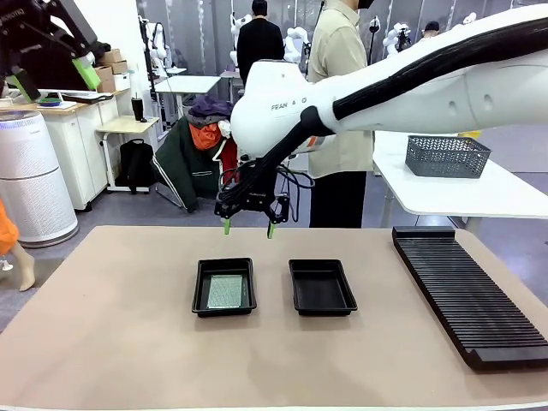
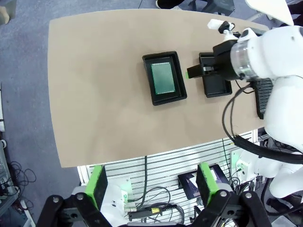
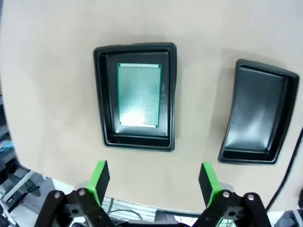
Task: Inspect and transfer BCBs to ESD trays.
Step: Pick up the ESD tray and place it on the left side of the table.
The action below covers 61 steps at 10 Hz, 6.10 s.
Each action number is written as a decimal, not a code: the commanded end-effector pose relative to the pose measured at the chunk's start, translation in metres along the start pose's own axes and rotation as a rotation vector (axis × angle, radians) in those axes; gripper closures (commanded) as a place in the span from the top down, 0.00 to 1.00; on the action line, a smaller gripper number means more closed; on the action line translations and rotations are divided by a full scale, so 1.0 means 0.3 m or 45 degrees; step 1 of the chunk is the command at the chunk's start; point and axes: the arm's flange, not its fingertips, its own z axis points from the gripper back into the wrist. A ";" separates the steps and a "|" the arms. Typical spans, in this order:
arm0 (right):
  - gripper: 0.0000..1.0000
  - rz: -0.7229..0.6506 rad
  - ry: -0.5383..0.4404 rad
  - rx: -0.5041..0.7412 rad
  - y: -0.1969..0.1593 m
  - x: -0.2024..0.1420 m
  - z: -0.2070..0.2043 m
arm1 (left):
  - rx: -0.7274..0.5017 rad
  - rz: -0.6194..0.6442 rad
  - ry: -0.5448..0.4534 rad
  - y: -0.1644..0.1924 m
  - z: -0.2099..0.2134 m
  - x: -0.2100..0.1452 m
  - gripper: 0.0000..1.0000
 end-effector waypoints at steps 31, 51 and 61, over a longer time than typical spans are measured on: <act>1.00 0.017 0.032 0.475 -0.458 -0.073 0.057 | 0.100 0.209 0.167 -0.151 -1.080 0.165 1.00; 1.00 0.017 0.032 0.475 -0.458 -0.073 0.057 | 0.287 0.236 0.181 -0.080 -1.678 0.197 0.97; 1.00 0.017 0.032 0.475 -0.458 -0.073 0.057 | 0.286 0.216 0.189 -0.069 -1.684 0.211 0.50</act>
